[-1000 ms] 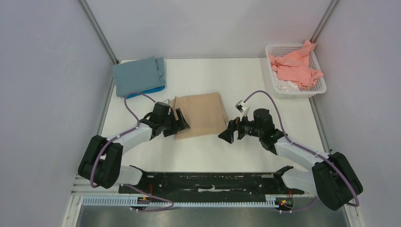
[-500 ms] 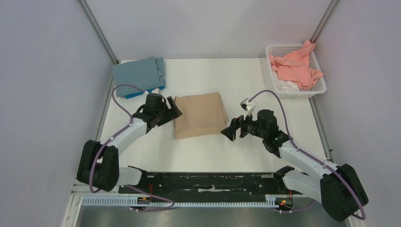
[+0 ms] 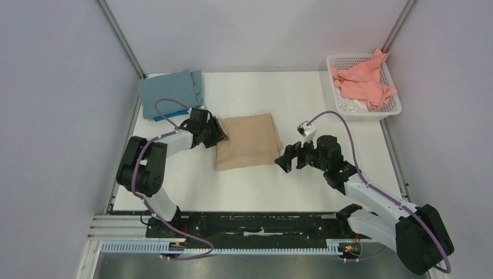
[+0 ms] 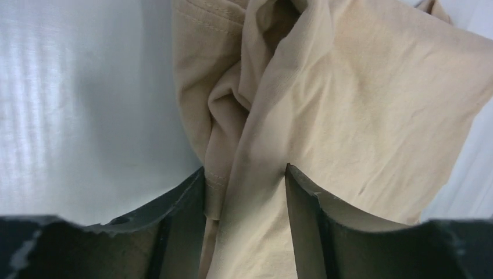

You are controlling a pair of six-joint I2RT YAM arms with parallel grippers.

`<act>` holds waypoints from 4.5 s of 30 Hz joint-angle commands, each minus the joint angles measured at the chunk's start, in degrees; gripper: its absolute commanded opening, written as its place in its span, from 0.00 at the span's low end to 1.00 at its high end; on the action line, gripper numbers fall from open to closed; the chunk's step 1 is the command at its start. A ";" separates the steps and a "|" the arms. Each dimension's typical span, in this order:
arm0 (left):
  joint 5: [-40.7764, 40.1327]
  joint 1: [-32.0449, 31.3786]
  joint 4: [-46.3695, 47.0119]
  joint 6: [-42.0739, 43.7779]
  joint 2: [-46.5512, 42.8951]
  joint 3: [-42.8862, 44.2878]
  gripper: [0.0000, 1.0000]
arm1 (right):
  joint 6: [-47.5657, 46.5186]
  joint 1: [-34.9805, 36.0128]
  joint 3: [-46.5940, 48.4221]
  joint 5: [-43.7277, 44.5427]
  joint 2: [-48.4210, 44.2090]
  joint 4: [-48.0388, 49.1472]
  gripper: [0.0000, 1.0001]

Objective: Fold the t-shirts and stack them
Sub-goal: Put the neatly folded tshirt into the corner of the board with the left arm, then reset both arms

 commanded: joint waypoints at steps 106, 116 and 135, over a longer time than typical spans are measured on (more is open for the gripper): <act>-38.80 22.98 -22.88 31.34 38.25 82.45 0.75 | 3.08 0.01 -10.35 43.77 -6.75 5.75 0.98; -14.87 22.10 -22.32 16.06 23.98 67.55 0.80 | 4.65 0.02 -11.93 39.64 -12.74 4.77 0.98; -21.61 -13.20 -0.57 5.38 -42.85 -16.57 0.83 | 8.87 0.03 -18.09 44.04 -24.93 1.96 0.98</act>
